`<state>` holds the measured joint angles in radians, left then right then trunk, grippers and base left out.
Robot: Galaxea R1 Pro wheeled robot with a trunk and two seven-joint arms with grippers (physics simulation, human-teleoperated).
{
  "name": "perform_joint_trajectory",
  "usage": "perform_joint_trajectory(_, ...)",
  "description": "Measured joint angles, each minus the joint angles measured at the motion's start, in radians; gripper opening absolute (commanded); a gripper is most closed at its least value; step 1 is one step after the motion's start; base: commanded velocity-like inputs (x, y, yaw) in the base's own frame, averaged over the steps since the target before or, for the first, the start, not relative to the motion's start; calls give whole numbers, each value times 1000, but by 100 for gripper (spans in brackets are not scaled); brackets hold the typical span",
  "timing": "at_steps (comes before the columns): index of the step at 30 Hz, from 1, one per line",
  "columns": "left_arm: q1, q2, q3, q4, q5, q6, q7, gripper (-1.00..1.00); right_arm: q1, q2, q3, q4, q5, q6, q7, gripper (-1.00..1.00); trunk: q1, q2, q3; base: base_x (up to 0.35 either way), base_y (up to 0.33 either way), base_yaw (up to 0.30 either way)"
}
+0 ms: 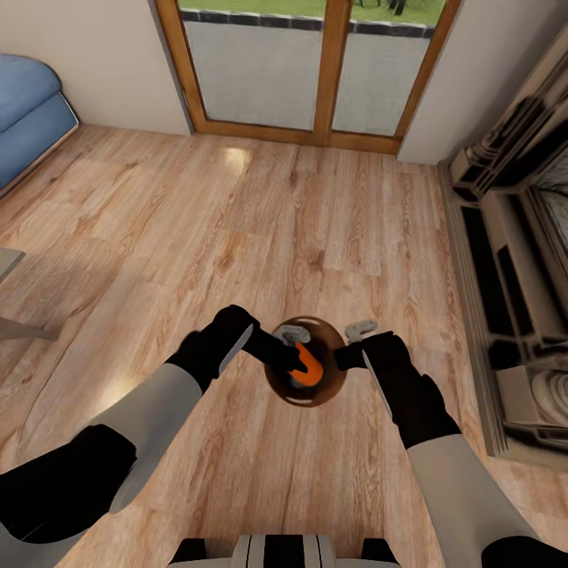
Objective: Put the three can of soda from the living room inside the tash can in the kitchen.
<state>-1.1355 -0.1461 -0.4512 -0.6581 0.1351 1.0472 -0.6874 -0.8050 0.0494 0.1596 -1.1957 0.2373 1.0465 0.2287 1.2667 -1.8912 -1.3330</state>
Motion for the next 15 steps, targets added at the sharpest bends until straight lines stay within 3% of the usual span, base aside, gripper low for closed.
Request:
perform_joint_trajectory(3, 20, -3, -3, -5, -11, 0, 16, 100, 0, 0, 0, 31, -16, 1, 0, -100, 0, 0, 0, 0, 0, 0)
perform_joint_trajectory(15, 24, -4, -3, -6, -5, 0, 20, 100, 0, 0, 0, 28, -12, 1, 0, -100, 0, 0, 0, 0, 0, 0)
